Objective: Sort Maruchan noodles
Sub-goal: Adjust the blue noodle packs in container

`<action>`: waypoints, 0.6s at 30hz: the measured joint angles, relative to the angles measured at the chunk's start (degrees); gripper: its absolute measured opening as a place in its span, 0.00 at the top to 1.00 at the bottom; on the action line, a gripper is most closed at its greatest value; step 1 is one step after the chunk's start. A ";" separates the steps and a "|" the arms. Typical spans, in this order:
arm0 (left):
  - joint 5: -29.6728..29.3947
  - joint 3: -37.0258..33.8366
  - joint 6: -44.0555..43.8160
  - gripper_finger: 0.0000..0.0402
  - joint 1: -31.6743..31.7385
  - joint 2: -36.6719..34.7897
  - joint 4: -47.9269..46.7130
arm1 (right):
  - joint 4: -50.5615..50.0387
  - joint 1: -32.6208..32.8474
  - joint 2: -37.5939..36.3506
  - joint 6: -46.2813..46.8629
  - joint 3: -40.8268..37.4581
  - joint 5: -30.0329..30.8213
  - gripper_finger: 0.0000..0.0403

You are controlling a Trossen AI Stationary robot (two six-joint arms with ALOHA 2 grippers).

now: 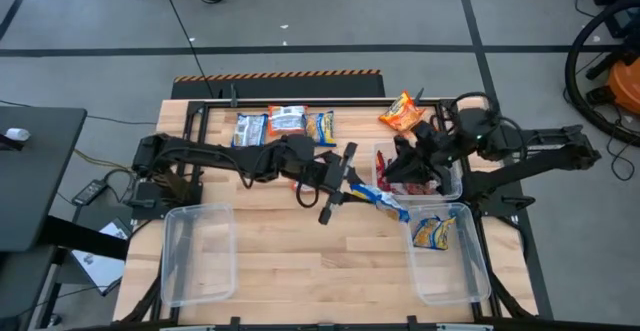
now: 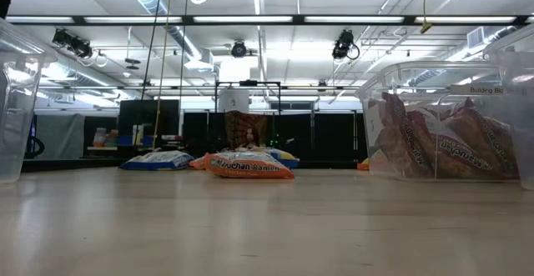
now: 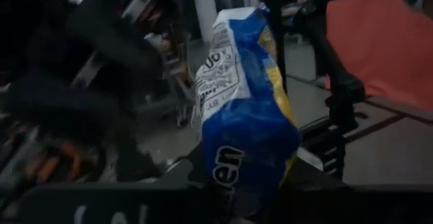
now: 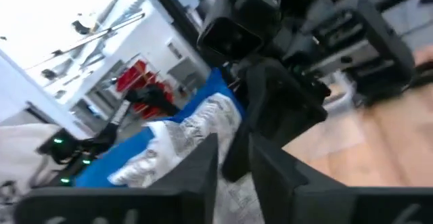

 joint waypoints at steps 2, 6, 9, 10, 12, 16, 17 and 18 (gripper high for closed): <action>-2.08 0.00 0.04 0.83 0.52 -1.48 -2.94 | -0.36 -0.24 -0.41 -4.83 1.84 3.33 0.69; -9.91 0.02 0.09 0.82 2.30 -4.30 -9.76 | -4.67 -0.31 -0.69 -16.03 7.65 11.94 0.57; -16.10 0.02 -0.68 0.82 4.07 -5.88 -13.70 | -12.89 -0.18 0.79 -23.18 12.15 17.91 0.49; -17.86 0.02 -1.29 0.82 4.61 -5.96 -14.10 | -16.03 -0.17 1.33 -24.94 13.46 19.74 0.46; -19.99 0.04 -1.92 0.82 5.44 -5.99 -16.01 | -20.66 -0.17 3.33 -28.38 14.95 22.90 0.41; -21.25 0.07 -1.87 0.83 6.42 -5.23 -20.50 | -23.89 -0.24 6.70 -33.08 15.53 26.57 0.31; -21.99 0.04 -1.85 0.83 6.55 -4.85 -22.01 | -24.39 -0.27 7.47 -33.88 15.57 28.13 0.30; -22.82 0.04 -1.85 0.83 6.68 -4.31 -21.94 | -25.02 -0.36 8.04 -34.74 15.62 29.70 0.28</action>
